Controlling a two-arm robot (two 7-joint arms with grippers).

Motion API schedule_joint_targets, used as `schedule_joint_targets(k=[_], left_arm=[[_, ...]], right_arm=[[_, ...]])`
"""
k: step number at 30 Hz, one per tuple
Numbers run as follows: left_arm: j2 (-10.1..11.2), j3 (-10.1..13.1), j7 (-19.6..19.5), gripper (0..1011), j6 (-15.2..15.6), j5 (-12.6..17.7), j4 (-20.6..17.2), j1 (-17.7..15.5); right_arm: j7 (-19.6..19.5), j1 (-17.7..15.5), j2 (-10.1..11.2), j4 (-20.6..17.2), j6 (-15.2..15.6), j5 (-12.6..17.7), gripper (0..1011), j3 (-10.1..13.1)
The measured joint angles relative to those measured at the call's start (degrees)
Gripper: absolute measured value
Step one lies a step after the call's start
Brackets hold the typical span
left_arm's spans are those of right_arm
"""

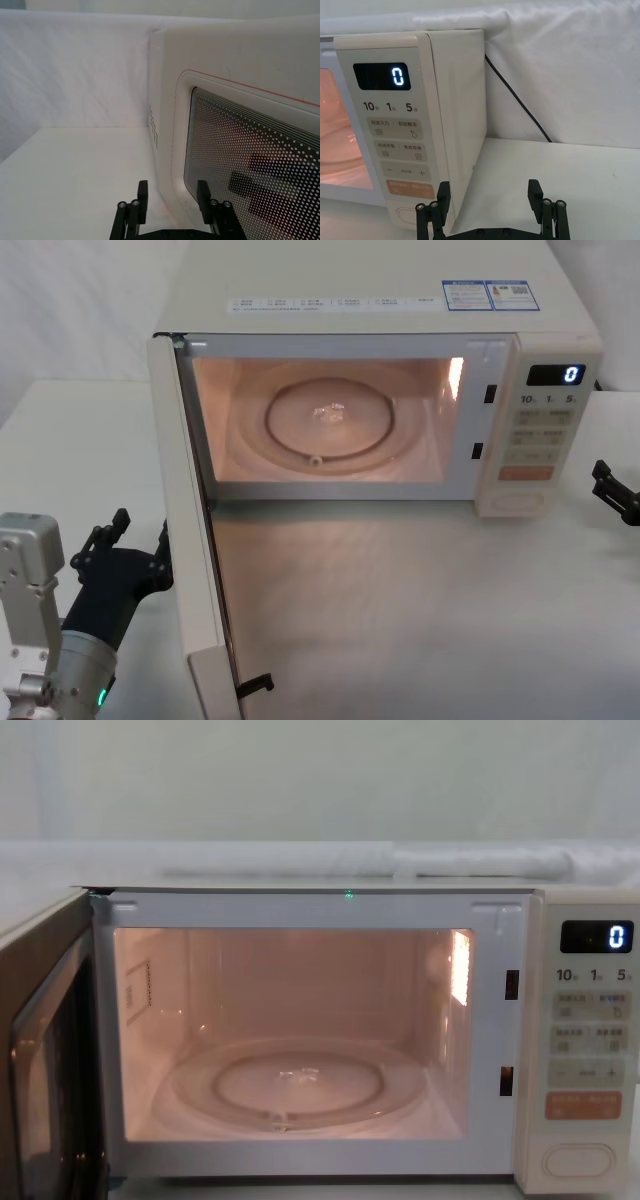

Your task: Press the button to open the microwave door with one hand; close the microwave door with the other hand.

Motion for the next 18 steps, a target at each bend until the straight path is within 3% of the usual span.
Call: schedule_joint_targets(k=[18], left_arm=[[0.00,0.00,0.01,75,0.00,0.00,0.00,0.00]], right_arm=[[0.00,0.00,0.00,0.00,0.00,0.00,1002,0.00]])
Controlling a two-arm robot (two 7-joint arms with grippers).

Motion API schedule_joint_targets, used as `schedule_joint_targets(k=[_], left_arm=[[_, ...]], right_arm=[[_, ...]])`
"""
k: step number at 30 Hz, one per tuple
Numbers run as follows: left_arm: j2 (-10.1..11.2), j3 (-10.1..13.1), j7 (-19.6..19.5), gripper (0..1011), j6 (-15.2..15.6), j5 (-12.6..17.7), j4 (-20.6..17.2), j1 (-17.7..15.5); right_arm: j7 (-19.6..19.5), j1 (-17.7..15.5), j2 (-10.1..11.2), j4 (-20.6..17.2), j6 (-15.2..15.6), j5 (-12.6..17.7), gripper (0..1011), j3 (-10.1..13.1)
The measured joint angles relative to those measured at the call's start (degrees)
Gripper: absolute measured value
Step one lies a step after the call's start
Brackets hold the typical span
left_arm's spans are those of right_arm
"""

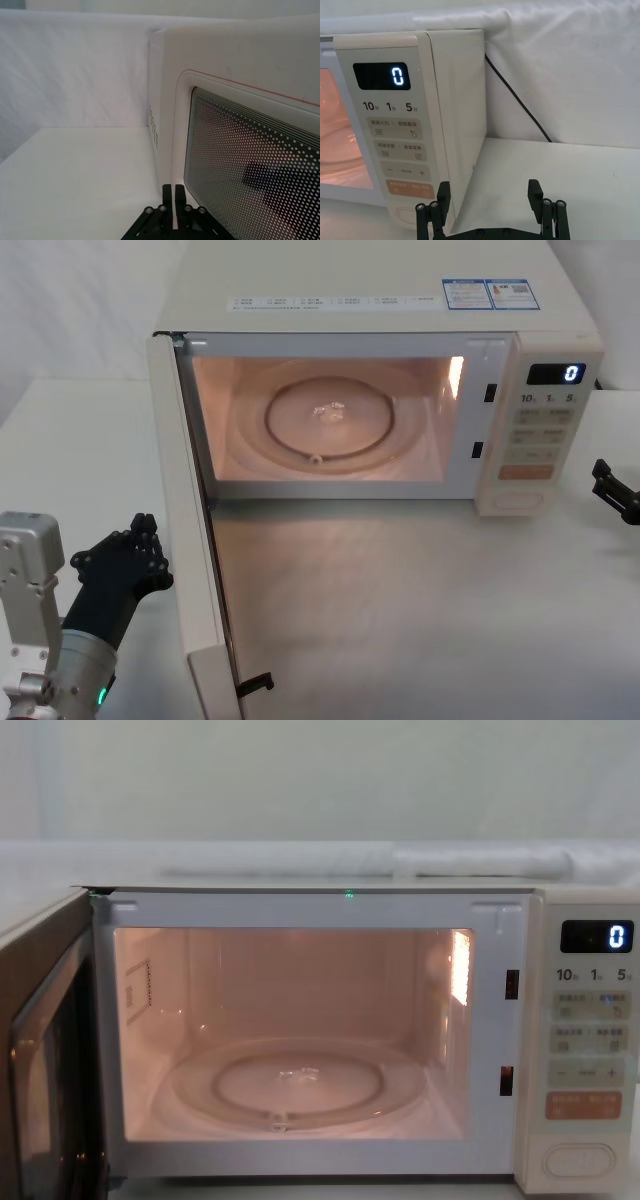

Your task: Press the button to open the microwave door with one hand; close the microwave door with the other hand.

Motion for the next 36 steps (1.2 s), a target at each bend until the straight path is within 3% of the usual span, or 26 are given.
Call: schedule_joint_targets(k=[2,26,36], left_arm=[[0.00,0.00,0.00,2,0.00,0.00,0.00,0.00],[-0.03,-0.08,-0.10,0,0.00,0.00,-0.03,0.01],[0.85,-4.13,-4.50,0,-0.28,-1.67,-2.52,2.31]], right_arm=[[0.00,0.00,0.00,0.00,0.00,0.00,1002,0.00],[0.00,0.00,0.00,0.00,0.00,0.00,1002,0.00],[0.00,0.00,0.00,0.00,0.00,0.00,1002,0.00]])
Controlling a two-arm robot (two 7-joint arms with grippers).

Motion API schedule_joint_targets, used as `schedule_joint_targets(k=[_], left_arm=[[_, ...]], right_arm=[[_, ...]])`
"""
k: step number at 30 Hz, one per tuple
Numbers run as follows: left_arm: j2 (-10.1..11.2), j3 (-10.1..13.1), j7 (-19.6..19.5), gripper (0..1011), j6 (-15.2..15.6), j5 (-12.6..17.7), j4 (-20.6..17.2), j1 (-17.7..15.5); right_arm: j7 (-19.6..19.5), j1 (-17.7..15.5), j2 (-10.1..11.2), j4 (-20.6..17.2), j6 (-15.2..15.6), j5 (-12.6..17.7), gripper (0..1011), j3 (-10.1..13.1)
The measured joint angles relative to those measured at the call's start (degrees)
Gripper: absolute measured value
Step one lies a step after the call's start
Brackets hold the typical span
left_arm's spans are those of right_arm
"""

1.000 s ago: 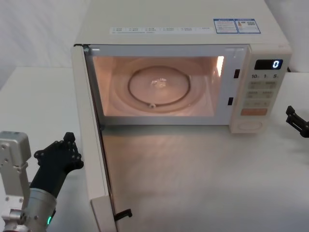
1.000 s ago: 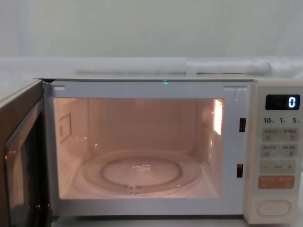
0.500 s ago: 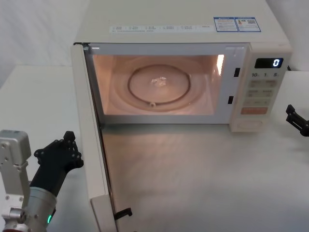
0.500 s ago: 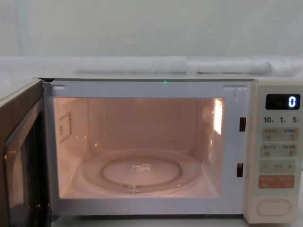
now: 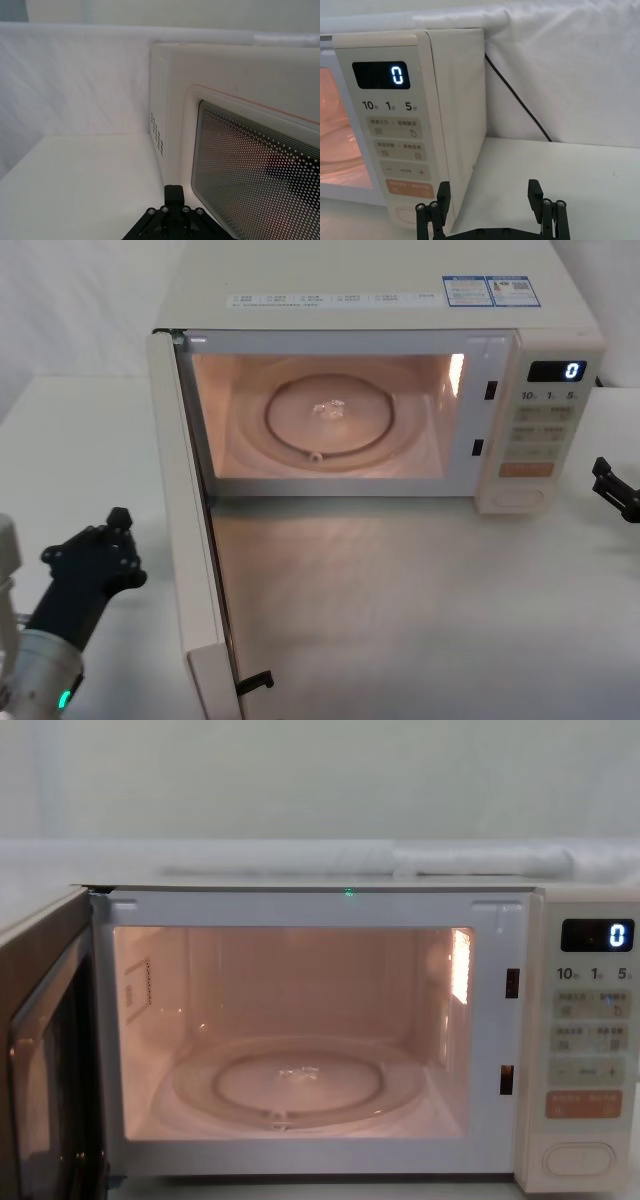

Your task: Press the button to open the microwave door with one hand; close the microwave door with the other hand.

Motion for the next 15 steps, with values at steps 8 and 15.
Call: schedule_joint_targets(k=[8,15], left_arm=[[2.20,-4.03,-6.32,0,-2.22,-3.55,-4.00,3.84],[4.82,-4.79,-11.66,0,-3.88,-7.56,-7.89,6.10]], right_arm=[[0.00,0.00,0.00,0.00,0.00,0.00,1002,0.00],[0.00,0.00,0.00,0.00,0.00,0.00,1002,0.00]])
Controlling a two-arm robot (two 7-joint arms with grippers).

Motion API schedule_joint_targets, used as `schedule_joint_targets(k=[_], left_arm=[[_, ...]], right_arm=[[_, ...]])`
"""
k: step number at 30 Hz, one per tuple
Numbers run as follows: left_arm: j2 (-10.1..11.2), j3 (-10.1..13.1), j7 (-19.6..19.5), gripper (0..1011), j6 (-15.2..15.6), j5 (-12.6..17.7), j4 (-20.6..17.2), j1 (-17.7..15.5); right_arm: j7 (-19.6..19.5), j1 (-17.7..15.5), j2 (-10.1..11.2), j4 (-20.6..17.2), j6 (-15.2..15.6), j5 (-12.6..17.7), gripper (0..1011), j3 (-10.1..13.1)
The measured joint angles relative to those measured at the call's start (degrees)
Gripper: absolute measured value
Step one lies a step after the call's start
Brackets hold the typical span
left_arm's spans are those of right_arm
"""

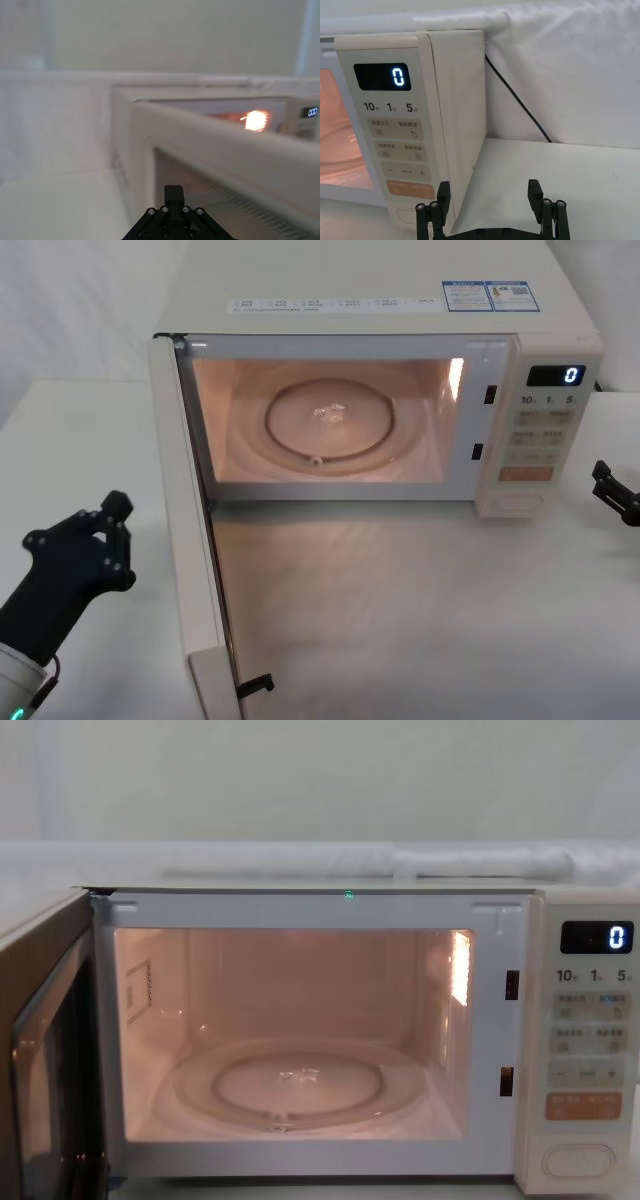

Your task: Press the button to open the microwave door with one hand; close the microwave door with the other hand.

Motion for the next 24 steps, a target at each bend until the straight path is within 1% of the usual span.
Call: schedule_joint_targets(k=[5,6,9,12,15,16,19,20,21,22,24], left_arm=[[2.02,0.41,-2.82,0,-0.31,-2.38,-2.16,0.61],[2.75,0.64,-3.74,0,-0.31,-3.00,-2.87,0.70],[3.93,1.08,-4.92,0,-0.18,-3.72,-3.66,0.65],[5.27,2.08,-6.15,0,0.23,-4.64,-4.30,0.00],[5.75,3.01,-6.56,0,0.40,-5.09,-4.30,-0.83],[5.92,3.92,-6.70,0,0.56,-5.28,-3.98,-1.66],[6.02,5.67,-6.80,0,0.90,-5.42,-3.14,-3.43],[6.04,6.86,-6.84,0,1.18,-5.42,-2.51,-4.68],[6.04,7.47,-6.86,0,1.36,-5.42,-2.14,-5.32],[6.01,8.86,-6.88,0,1.70,-5.40,-1.39,-6.77],[5.83,10.48,-6.80,0,2.38,-5.12,-0.53,-8.46]], right_arm=[[0.00,0.00,0.00,0.00,0.00,0.00,1002,0.00],[0.00,0.00,0.00,0.00,0.00,0.00,1002,0.00],[0.00,0.00,0.00,0.00,0.00,0.00,1002,0.00],[0.00,0.00,0.00,0.00,0.00,0.00,1002,0.00],[0.00,0.00,0.00,0.00,0.00,0.00,1002,0.00],[0.00,0.00,0.00,0.00,0.00,0.00,1002,0.00],[0.00,-0.01,0.00,0.00,0.00,0.00,1002,0.00],[0.00,0.00,0.00,0.00,0.00,0.00,1002,0.00],[0.00,0.00,0.00,0.00,0.00,0.00,1002,0.00],[0.00,0.00,0.00,0.00,0.00,0.00,1002,0.00],[0.00,0.00,0.00,0.00,0.00,0.00,1002,0.00]])
